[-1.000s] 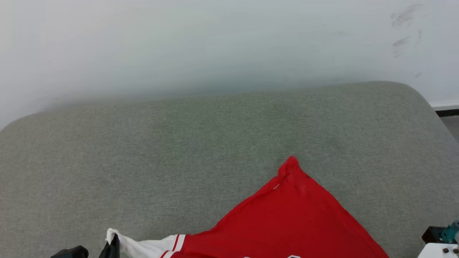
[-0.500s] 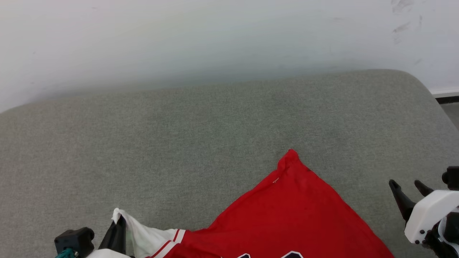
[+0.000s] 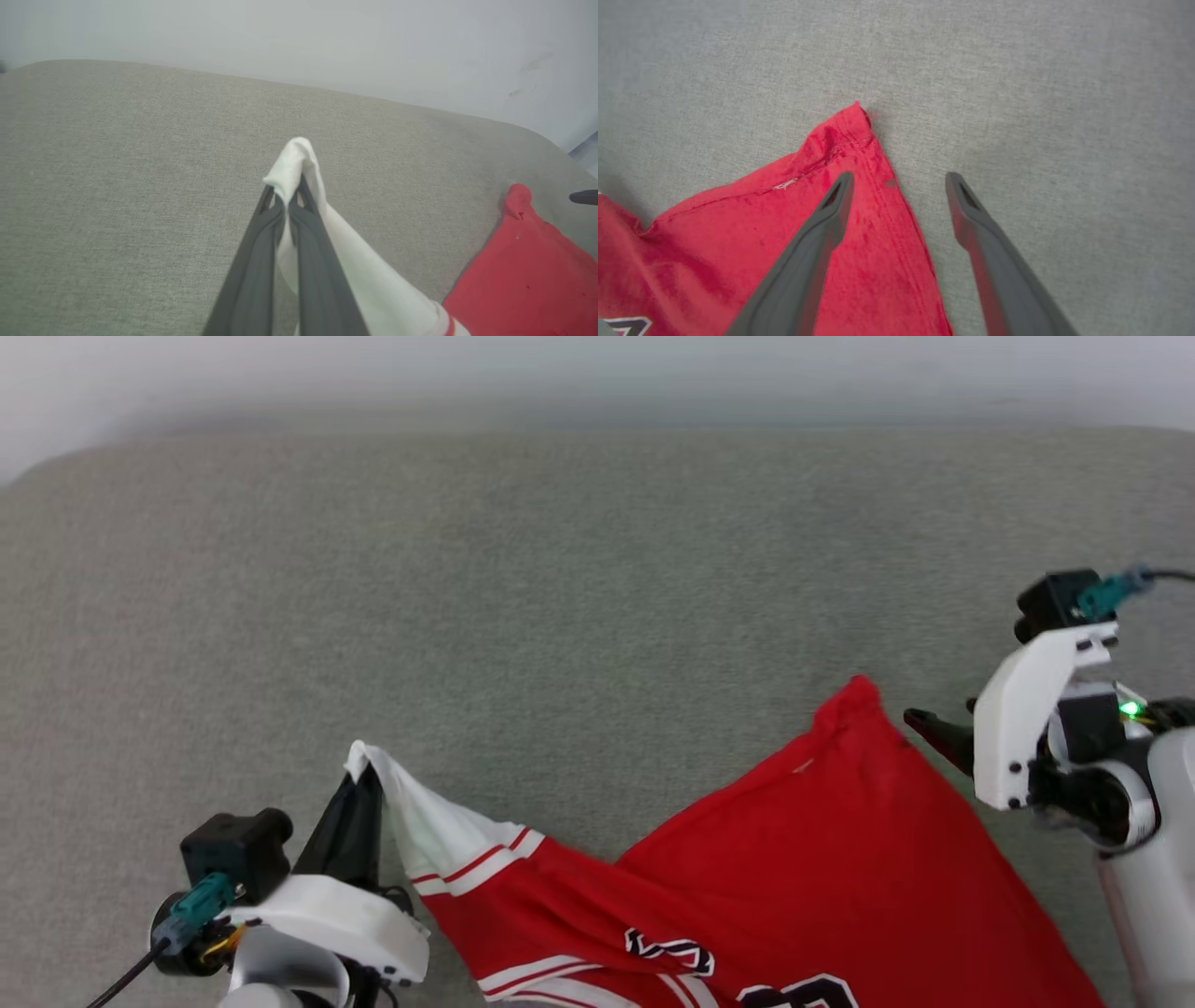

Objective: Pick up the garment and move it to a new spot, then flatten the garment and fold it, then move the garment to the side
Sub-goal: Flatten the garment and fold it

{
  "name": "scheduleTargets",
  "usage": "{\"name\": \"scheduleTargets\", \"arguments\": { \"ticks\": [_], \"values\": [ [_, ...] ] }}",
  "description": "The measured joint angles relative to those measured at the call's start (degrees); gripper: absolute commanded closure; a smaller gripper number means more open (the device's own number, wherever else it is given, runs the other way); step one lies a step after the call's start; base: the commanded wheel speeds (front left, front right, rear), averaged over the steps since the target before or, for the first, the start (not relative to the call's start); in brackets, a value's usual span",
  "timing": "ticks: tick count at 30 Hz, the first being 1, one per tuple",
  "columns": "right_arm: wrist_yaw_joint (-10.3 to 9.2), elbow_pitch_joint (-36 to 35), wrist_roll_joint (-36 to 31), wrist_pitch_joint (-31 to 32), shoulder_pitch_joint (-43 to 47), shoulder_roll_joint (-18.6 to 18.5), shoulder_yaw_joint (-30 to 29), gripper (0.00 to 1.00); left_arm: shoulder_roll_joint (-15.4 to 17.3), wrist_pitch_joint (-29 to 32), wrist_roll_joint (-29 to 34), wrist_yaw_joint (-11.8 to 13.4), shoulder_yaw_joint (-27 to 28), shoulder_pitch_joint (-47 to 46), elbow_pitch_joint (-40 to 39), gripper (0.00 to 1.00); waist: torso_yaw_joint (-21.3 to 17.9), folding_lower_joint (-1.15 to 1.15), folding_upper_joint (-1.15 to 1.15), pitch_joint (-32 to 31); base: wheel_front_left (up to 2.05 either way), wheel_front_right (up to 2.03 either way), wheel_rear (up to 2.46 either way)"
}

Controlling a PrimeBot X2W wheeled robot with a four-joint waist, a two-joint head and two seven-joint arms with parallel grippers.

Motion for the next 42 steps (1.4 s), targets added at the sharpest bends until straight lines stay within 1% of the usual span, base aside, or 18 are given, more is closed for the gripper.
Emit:
{"name": "scheduleTargets", "arguments": {
  "ticks": [3,6,10,11,12,13,14,17,22,25,28,32,38,42],
  "values": [
    [0.00,1.18,-0.98,4.74,-3.70,0.03,2.10,0.00,-0.99,-0.40,0.55,-0.78,-1.01,-2.01,0.29,1.00,1.77,0.00,0.00,1.88,0.00,0.00,0.00],
    [0.00,3.16,-1.69,7.13,-6.47,-0.09,4.00,0.00,-1.75,-0.81,0.94,-1.55,-1.88,-3.74,0.75,1.00,3.43,0.00,0.00,3.72,0.00,0.00,0.00],
    [0.00,7.37,-1.38,9.54,-7.82,0.12,6.12,0.00,-2.88,-1.40,0.96,-2.40,-2.58,-5.19,1.81,1.00,5.29,0.00,0.00,5.76,0.00,0.00,0.00],
    [0.00,8.90,-1.09,11.26,-8.71,-0.18,6.78,0.00,-3.23,-1.78,0.91,-2.79,-2.80,-5.49,2.68,1.00,6.04,0.00,0.00,6.41,0.00,0.00,0.00],
    [0.00,9.82,-0.62,11.39,-9.18,-0.52,7.56,0.38,-3.48,-2.11,0.79,-3.00,-2.90,-5.58,3.39,1.00,6.54,-0.01,0.00,6.80,0.00,0.00,0.00],
    [0.00,10.61,0.37,11.37,-9.68,-0.97,8.47,0.96,-3.77,-2.33,0.49,-3.10,-3.02,-5.66,3.99,1.00,6.68,-0.01,0.00,6.86,0.00,0.00,0.00],
    [-0.01,11.21,1.23,10.63,-9.82,-1.14,9.38,1.00,-3.87,-2.60,0.38,-3.37,-2.97,-5.66,4.68,1.00,6.58,-0.01,0.00,6.57,0.00,0.00,0.00],
    [0.00,12.19,2.76,7.48,-9.82,-1.31,11.34,1.00,-3.69,-2.78,-0.33,-3.55,-2.43,-5.71,6.21,1.00,6.05,-0.01,0.00,5.45,0.00,0.00,0.00],
    [0.01,13.28,3.68,1.47,-9.79,-1.99,12.67,1.00,-2.56,-2.29,-1.63,-3.79,-1.03,-5.72,7.32,1.00,5.09,0.00,0.00,2.55,0.00,0.00,0.00],
    [0.00,13.51,3.47,-4.05,-9.84,-2.74,12.68,1.00,-1.42,-1.70,-2.55,-3.85,0.32,-6.44,7.67,1.00,4.41,-0.01,0.00,0.06,0.00,0.00,0.00],
    [0.00,14.26,2.56,-9.04,-9.85,-2.50,12.27,1.00,-0.54,-0.98,-3.16,-4.55,1.33,-8.67,8.80,1.00,3.56,-0.01,0.00,-2.69,0.00,0.00,0.00],
    [0.01,16.01,1.49,-14.26,-10.66,-1.46,9.94,1.00,-0.01,0.36,-4.26,-6.03,2.44,-13.85,12.13,1.00,2.06,-0.01,0.00,-6.21,0.00,0.00,0.00],
    [0.01,18.62,-1.41,-20.86,-12.96,0.36,6.97,1.00,-1.65,2.26,-6.15,-8.45,3.14,-24.02,20.79,1.00,-0.23,-0.02,0.00,-10.20,0.00,0.00,0.00],
    [0.01,19.44,-2.59,-23.77,-16.60,1.40,5.77,1.00,-2.20,2.76,-5.98,-10.20,2.99,-31.51,27.06,1.00,-2.01,-0.02,0.00,-10.88,0.00,0.00,0.00]
  ]
}}
